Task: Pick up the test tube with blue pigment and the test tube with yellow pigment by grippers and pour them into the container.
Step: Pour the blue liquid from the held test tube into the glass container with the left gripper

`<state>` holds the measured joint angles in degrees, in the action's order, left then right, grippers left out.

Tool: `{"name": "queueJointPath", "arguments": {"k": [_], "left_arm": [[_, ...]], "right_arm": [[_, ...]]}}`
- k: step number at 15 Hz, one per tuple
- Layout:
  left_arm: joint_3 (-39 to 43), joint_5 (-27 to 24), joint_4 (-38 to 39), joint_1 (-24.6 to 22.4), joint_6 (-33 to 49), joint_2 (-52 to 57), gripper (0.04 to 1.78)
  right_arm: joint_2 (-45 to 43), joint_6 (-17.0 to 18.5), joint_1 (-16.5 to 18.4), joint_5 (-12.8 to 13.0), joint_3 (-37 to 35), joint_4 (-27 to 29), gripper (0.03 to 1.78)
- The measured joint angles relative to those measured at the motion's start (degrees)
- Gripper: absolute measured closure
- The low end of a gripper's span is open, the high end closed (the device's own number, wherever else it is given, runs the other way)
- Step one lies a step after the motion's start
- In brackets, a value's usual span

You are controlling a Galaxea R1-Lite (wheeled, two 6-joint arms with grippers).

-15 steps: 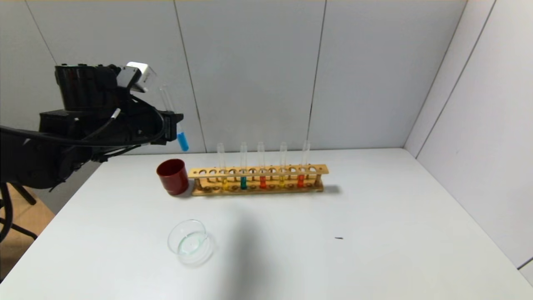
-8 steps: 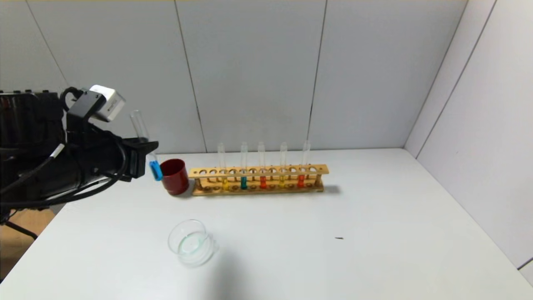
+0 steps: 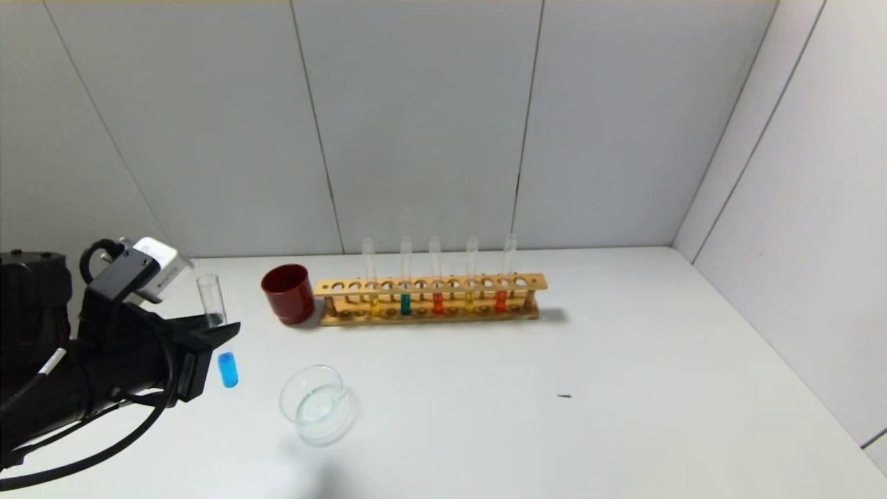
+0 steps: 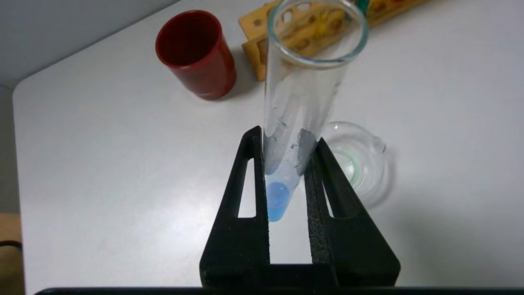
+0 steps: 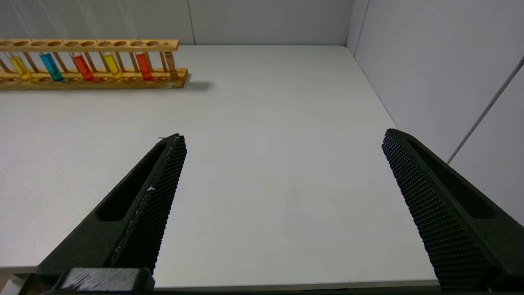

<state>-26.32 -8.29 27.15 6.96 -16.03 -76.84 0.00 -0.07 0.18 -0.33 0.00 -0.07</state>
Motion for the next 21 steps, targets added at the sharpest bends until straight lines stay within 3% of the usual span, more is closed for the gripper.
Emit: {"name": "queueJointPath", "arguments": {"k": [4,10,21], "left_arm": [[2.8,-0.3,0.0,-2.6,-10.2,-0.2,1.51],[0.7,-1.9,0.6,-3.2,-22.9,-2.8,1.51],[-1.0,-2.0,11.5,-7.4,-45.2,-13.2,1.51]], "right_arm": [[0.0,0.0,0.0,0.0,0.0,0.0,0.06],[0.0,0.0,0.0,0.0,0.0,0.0,0.06],[0.0,0.0,0.0,0.0,0.0,0.0,0.06]]}}
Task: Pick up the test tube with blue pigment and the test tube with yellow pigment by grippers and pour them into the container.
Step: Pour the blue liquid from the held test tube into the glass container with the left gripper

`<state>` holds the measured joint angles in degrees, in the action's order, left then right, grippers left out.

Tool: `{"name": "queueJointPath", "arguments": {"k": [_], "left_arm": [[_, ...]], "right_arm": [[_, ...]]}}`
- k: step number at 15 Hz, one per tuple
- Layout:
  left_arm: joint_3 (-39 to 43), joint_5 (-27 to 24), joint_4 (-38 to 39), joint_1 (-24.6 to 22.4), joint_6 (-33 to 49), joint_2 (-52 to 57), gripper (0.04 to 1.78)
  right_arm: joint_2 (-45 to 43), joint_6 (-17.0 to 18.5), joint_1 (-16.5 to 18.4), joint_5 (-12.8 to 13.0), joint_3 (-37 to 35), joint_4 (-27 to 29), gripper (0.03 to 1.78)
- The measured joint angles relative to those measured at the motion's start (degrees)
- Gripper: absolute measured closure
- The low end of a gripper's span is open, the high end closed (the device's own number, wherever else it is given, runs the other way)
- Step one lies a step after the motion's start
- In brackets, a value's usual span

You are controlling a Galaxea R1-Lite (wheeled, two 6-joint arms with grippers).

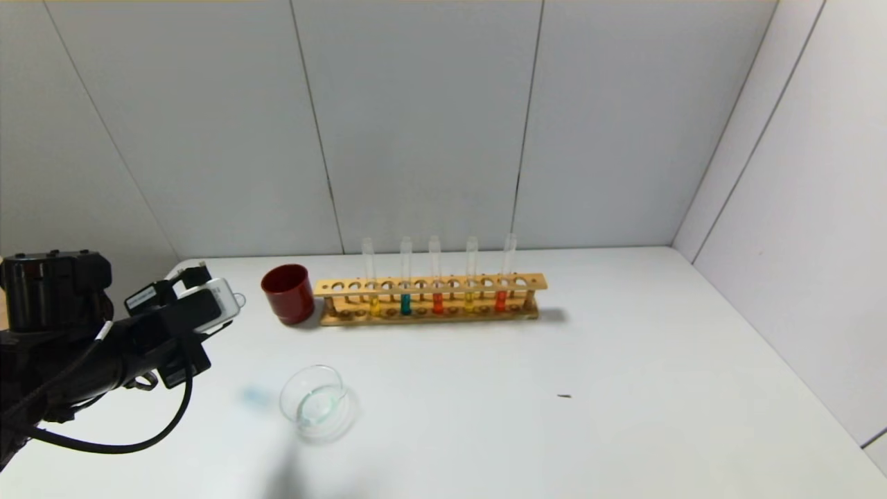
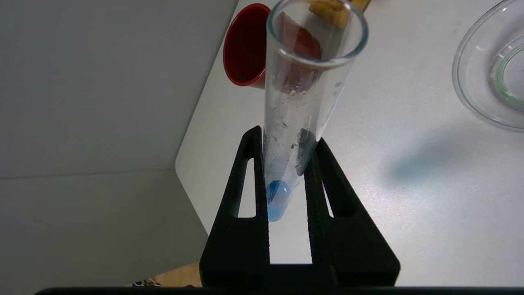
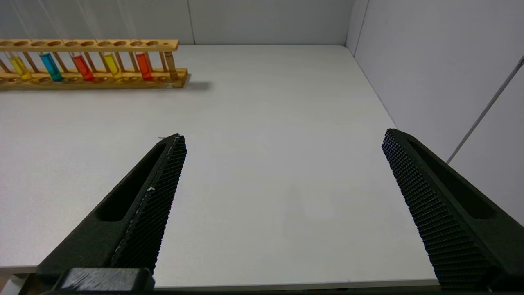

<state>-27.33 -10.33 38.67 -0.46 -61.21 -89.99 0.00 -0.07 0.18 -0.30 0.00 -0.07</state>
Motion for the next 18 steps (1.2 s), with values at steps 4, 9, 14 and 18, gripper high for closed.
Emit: {"name": "queueJointPath", "arguments": {"k": [4,9,14,18], "left_arm": [[-0.2,-0.2,1.0,0.9,-6.4,-2.1,1.51],[0.2,-0.4,1.2,4.2,-13.6,-2.4,1.51],[0.0,-4.8,1.2,5.5,-20.8,-3.0,1.51],[-0.2,-5.3,2.6,5.6,-23.8,-3.8,1.51]], "right_arm": [[0.0,0.0,0.0,0.0,0.0,0.0,0.06],[0.0,0.0,0.0,0.0,0.0,0.0,0.06],[0.0,0.0,0.0,0.0,0.0,0.0,0.06],[0.0,0.0,0.0,0.0,0.0,0.0,0.06]]}}
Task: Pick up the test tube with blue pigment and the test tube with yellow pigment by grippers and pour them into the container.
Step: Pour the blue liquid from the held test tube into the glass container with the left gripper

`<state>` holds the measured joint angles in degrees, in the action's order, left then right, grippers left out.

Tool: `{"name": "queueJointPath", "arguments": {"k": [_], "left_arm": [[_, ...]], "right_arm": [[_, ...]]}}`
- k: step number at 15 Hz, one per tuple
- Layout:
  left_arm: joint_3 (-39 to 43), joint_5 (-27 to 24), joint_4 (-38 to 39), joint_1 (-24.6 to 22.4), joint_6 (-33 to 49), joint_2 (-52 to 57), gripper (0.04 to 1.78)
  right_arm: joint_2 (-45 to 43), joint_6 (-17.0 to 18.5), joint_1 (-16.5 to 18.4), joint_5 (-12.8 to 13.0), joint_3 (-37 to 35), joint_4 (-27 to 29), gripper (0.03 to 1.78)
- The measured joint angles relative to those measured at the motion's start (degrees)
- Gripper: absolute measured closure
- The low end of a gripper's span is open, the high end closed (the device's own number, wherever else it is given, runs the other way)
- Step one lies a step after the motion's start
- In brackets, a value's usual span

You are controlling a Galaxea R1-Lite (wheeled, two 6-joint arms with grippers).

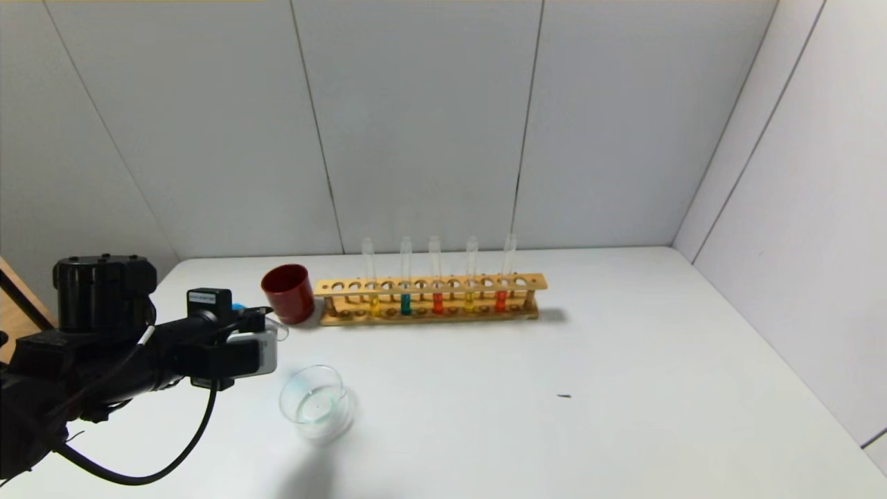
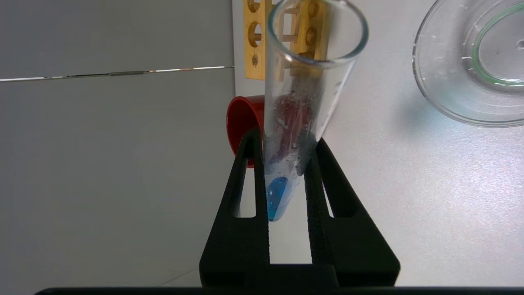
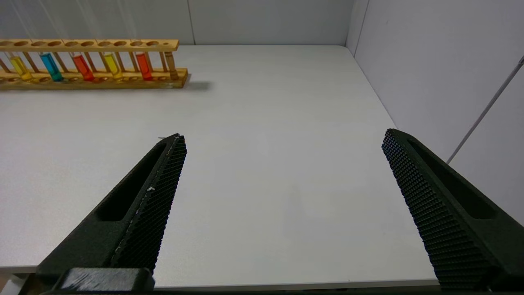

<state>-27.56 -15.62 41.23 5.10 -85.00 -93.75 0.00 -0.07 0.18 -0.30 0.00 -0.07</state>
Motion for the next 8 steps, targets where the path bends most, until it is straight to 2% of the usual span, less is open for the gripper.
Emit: {"name": "queueJointPath", "arguments": {"k": [5,8], "left_arm": [[0.2,-3.6,10.0,-0.4,-2.3,-3.9,1.51],[0.5,-4.8,11.1,-1.6,-3.9,-5.3,1.51]], "right_arm": [[0.0,0.0,0.0,0.0,0.0,0.0,0.06],[0.0,0.0,0.0,0.0,0.0,0.0,0.06]]}}
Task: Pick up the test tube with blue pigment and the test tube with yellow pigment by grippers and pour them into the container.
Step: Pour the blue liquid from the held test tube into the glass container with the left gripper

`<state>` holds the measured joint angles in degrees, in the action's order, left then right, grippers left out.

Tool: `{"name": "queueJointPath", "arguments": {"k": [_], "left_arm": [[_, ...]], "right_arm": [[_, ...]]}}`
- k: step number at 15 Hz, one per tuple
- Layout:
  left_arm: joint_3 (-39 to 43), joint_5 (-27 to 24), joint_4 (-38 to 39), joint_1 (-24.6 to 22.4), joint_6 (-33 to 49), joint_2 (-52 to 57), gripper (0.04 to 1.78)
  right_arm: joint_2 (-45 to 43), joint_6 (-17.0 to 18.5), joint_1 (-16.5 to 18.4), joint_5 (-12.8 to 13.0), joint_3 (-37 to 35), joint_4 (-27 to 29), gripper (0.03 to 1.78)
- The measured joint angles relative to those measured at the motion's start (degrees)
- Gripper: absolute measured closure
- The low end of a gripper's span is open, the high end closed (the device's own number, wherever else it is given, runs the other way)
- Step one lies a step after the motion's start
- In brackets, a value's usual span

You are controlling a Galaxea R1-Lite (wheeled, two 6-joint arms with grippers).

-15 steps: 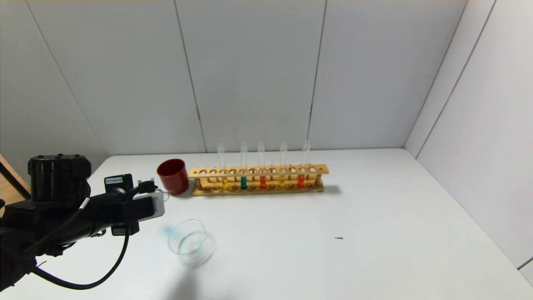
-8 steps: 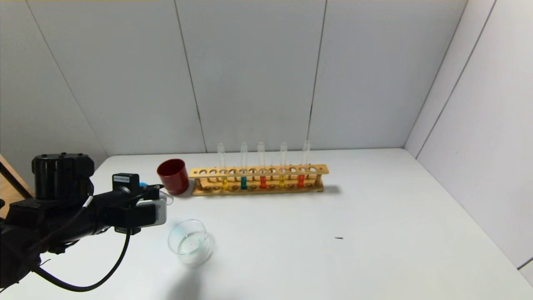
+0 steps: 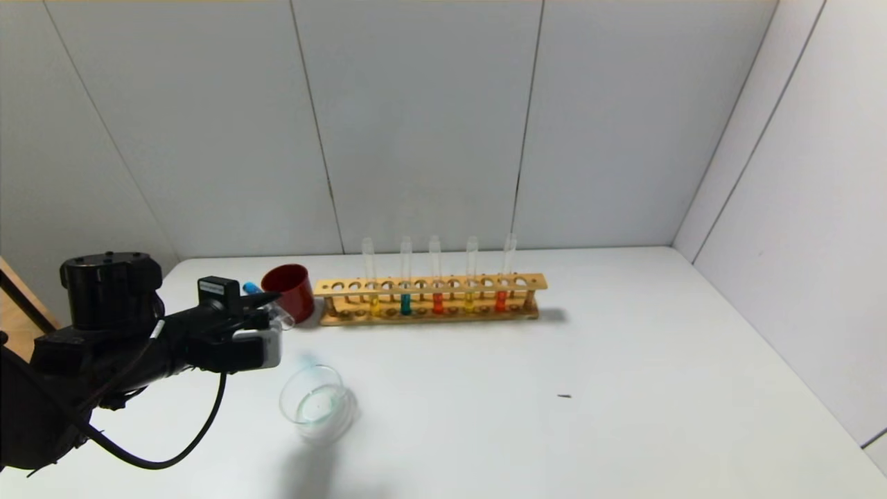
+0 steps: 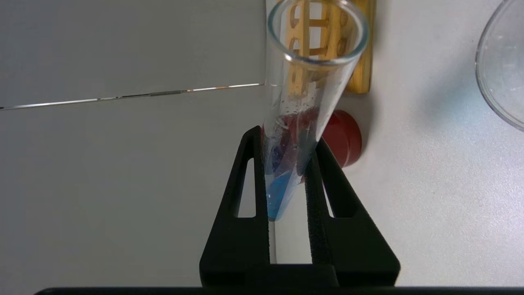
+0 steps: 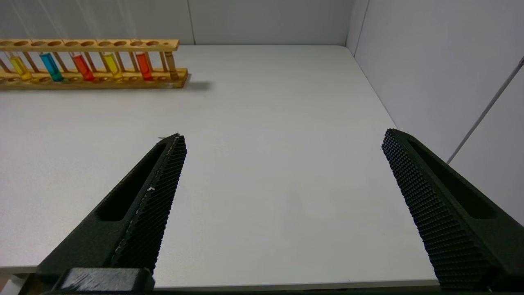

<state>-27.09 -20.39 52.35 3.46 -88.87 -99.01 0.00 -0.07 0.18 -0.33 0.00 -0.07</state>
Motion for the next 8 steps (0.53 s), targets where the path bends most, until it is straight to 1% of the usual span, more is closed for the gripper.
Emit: {"name": "queueJointPath", "arguments": {"k": [3,6,8], "left_arm": [[0.2,-2.8,-0.1,-1.3,-1.9,0.0,1.51],[0.4,-7.1,-0.4,-4.0,-7.1,0.1,1.51],[0.4,-7.7,-0.8,-5.0,-8.8,0.1,1.51]], "right_arm": [[0.0,0.0,0.0,0.0,0.0,0.0,0.06],[0.0,0.0,0.0,0.0,0.0,0.0,0.06],[0.0,0.0,0.0,0.0,0.0,0.0,0.06]]}}
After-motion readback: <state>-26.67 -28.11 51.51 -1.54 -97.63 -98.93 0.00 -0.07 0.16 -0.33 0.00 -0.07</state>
